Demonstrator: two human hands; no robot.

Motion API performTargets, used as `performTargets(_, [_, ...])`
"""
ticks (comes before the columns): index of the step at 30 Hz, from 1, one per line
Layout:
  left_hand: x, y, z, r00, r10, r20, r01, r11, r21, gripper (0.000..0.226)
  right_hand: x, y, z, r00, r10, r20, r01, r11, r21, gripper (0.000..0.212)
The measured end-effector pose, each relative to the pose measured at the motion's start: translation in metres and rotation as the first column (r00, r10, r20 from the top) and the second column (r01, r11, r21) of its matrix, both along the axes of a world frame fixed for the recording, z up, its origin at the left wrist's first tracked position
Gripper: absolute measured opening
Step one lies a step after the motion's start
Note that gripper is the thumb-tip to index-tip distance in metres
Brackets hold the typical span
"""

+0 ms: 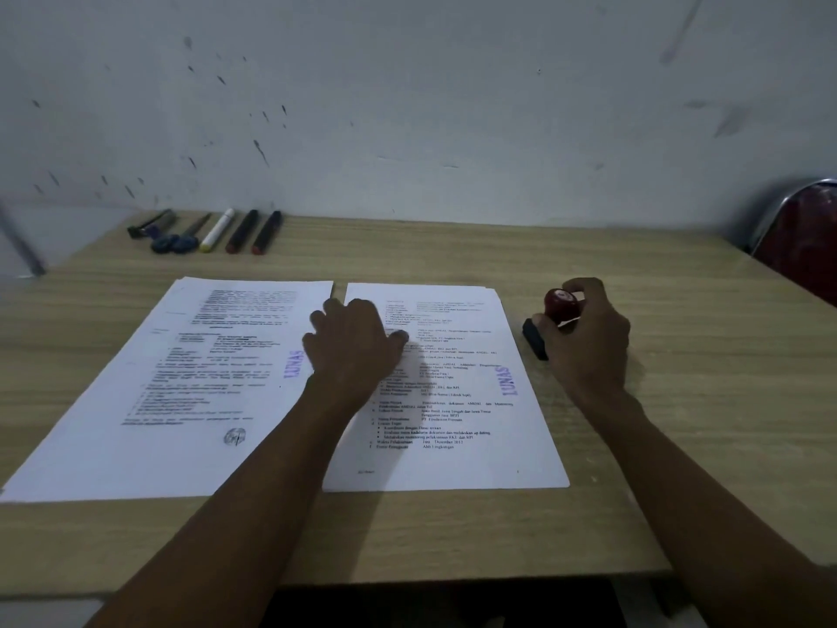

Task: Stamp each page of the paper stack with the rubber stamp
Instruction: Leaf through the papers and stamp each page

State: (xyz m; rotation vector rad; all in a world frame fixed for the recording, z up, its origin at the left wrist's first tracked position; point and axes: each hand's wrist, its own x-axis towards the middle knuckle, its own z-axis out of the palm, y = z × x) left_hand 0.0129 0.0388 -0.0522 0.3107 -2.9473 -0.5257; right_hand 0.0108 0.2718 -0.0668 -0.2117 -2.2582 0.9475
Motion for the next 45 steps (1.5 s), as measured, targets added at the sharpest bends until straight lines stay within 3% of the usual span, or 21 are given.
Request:
performTargets(3, [0.002, -0.005, 0.002, 0.991, 0.052, 0.122, -0.051, 0.999, -0.013, 0.079, 0.002, 0.000, 0.000, 1.000, -0.013, 0.026, 0.013, 1.000, -0.003, 0.049])
performTargets(9, [-0.001, -0.006, 0.011, 0.984, 0.117, 0.137, -0.139, 0.977, 0.165, 0.083, 0.008, 0.001, -0.001, 0.999, 0.027, 0.042, -0.025, 0.998, -0.063, 0.067])
performTargets(11, [-0.004, -0.007, 0.008, 0.983, 0.158, 0.090, -0.176, 0.950, 0.259, 0.073, 0.011, 0.003, -0.003, 1.000, -0.011, 0.023, 0.012, 0.998, -0.058, 0.074])
performTargets(15, [-0.007, -0.008, 0.001, 0.968, 0.231, -0.098, -0.171, 0.893, 0.416, 0.021, 0.025, 0.004, -0.006, 0.996, -0.080, -0.038, 0.080, 0.997, -0.021, 0.076])
performTargets(18, [-0.008, -0.011, -0.001, 0.956, 0.232, -0.180, -0.107, 0.846, 0.523, 0.011, 0.041, 0.000, -0.008, 0.989, -0.102, -0.107, 0.103, 0.995, 0.004, 0.058])
performTargets(22, [-0.009, -0.021, 0.004, 0.941, 0.255, -0.222, -0.041, 0.737, 0.675, 0.012, 0.055, -0.019, -0.006, 0.987, 0.049, -0.150, -0.044, 0.998, 0.034, 0.026])
performTargets(26, [-0.006, -0.044, 0.014, 0.957, 0.236, -0.167, 0.012, 0.544, 0.839, 0.014, 0.054, -0.035, 0.003, 0.990, 0.142, 0.022, -0.141, 0.990, -0.018, 0.028])
performTargets(30, [0.001, -0.076, 0.031, 0.975, 0.204, -0.086, 0.015, 0.328, 0.945, 0.007, 0.050, -0.054, 0.025, 0.900, 0.280, 0.333, -0.165, 0.928, -0.335, 0.058])
performTargets(32, [0.003, -0.096, 0.037, 0.977, 0.203, -0.061, 0.005, 0.263, 0.965, 0.006, 0.049, -0.064, 0.038, 0.808, 0.451, 0.378, -0.190, 0.808, -0.558, 0.043])
performTargets(35, [0.005, -0.130, 0.038, 0.962, 0.259, -0.081, -0.003, 0.310, 0.951, 0.006, 0.048, -0.085, 0.047, 0.717, 0.619, 0.320, -0.238, 0.650, -0.722, 0.018])
performTargets(39, [0.012, -0.170, 0.033, 0.935, 0.317, -0.155, -0.038, 0.528, 0.849, 0.014, 0.041, -0.123, 0.043, 0.687, 0.633, 0.357, -0.306, 0.698, -0.648, 0.011])
performTargets(45, [0.013, -0.211, 0.021, 0.900, 0.379, -0.214, -0.184, 0.777, 0.602, 0.013, 0.032, -0.183, 0.027, 0.668, 0.623, 0.407, -0.360, 0.749, -0.557, 0.007])
